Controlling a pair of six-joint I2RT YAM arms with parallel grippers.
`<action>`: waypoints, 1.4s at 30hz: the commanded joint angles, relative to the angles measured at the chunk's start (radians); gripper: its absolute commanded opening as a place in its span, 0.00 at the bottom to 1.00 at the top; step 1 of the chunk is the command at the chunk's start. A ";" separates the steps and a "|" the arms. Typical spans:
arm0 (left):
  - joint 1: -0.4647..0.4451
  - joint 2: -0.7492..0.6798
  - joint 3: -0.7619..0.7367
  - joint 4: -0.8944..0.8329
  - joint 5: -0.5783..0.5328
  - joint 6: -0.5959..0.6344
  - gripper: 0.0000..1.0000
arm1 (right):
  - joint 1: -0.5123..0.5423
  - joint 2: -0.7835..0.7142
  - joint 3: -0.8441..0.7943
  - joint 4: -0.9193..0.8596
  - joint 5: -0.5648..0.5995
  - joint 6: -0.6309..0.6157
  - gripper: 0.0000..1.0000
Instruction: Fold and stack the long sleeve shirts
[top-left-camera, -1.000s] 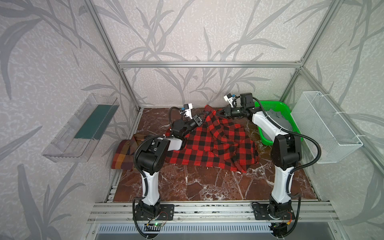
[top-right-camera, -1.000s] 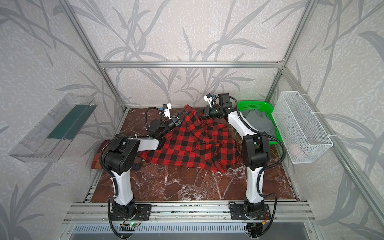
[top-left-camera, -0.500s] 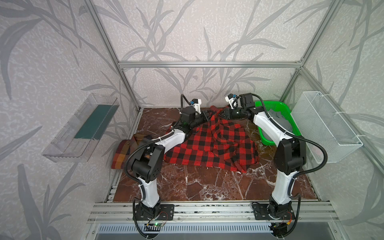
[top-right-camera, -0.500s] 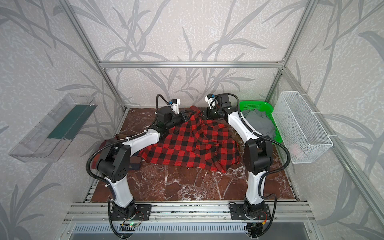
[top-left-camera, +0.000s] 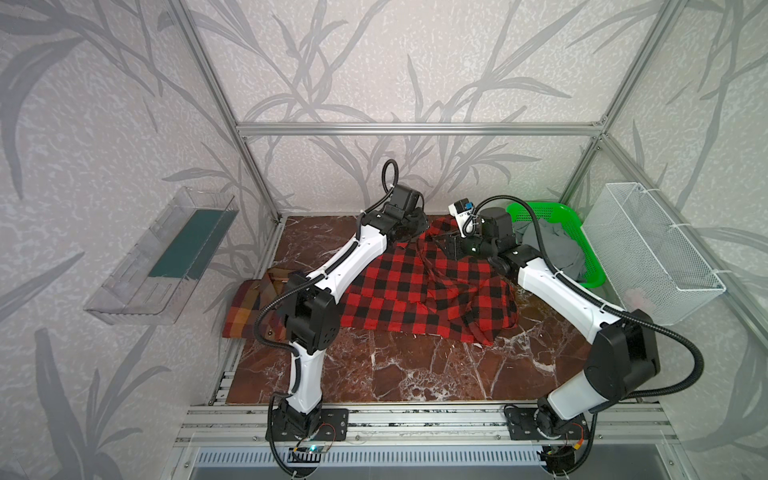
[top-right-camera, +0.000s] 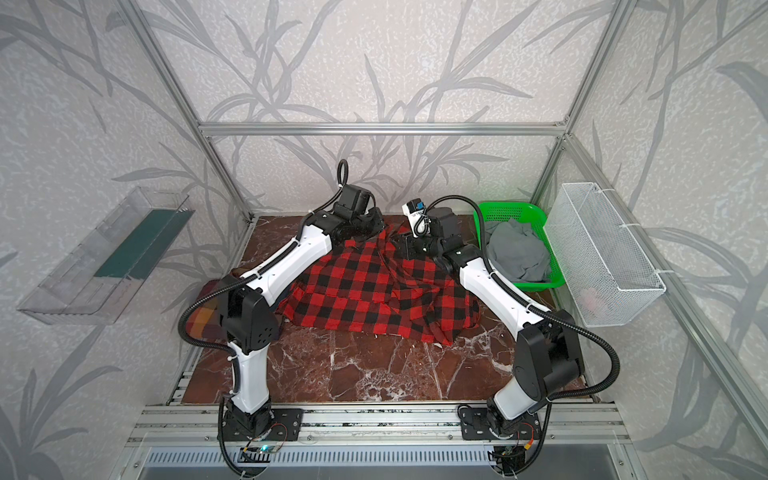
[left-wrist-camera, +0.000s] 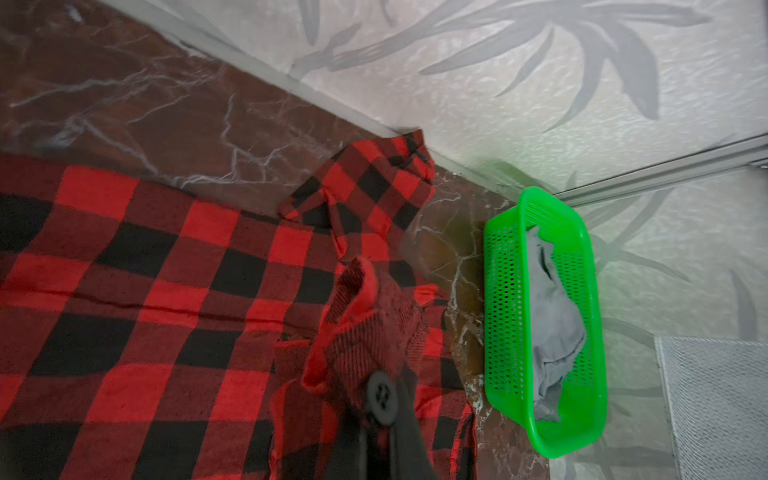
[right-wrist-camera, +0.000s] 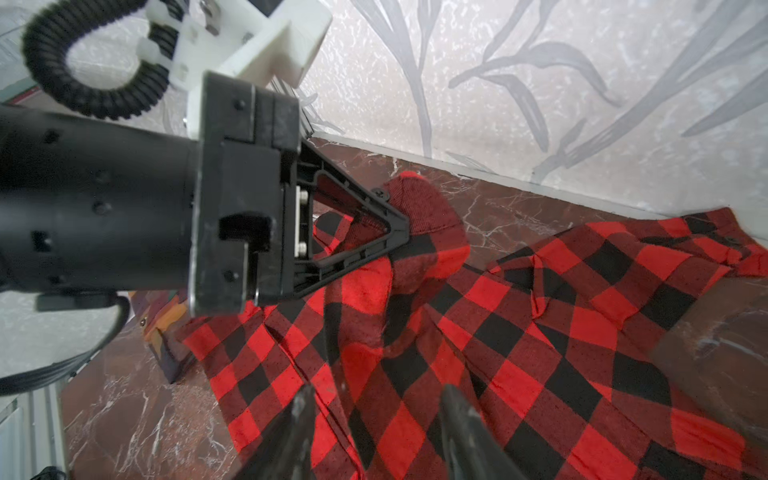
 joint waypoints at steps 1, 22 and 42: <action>-0.032 0.052 0.138 -0.232 -0.050 -0.037 0.00 | 0.053 -0.003 0.000 0.075 0.028 -0.065 0.51; -0.052 0.131 0.389 -0.430 -0.148 -0.114 0.00 | 0.100 0.095 0.010 0.044 0.072 -0.033 0.44; -0.040 0.097 0.365 -0.374 -0.158 -0.149 0.00 | 0.112 0.007 -0.158 0.269 0.092 0.046 0.33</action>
